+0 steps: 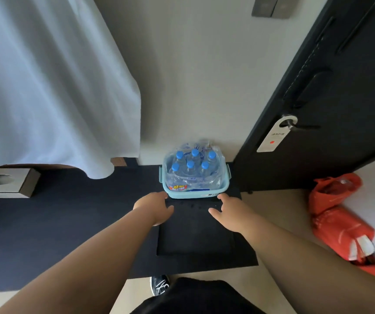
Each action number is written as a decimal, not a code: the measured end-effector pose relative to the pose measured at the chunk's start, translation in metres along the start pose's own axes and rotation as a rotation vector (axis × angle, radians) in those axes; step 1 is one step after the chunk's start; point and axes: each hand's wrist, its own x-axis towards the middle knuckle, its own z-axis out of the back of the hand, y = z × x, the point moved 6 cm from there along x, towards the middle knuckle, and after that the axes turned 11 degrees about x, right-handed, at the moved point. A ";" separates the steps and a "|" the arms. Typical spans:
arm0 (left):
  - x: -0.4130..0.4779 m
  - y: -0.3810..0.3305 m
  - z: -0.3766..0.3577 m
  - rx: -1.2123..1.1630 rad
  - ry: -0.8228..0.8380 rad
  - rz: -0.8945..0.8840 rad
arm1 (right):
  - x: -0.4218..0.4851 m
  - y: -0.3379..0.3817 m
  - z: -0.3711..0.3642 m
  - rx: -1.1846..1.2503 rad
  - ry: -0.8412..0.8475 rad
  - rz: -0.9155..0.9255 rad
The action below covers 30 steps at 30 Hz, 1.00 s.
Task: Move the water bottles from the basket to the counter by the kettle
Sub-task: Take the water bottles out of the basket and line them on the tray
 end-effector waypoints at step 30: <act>0.130 -0.009 0.051 -0.184 -0.037 0.148 | 0.151 0.032 0.053 -0.001 0.023 0.077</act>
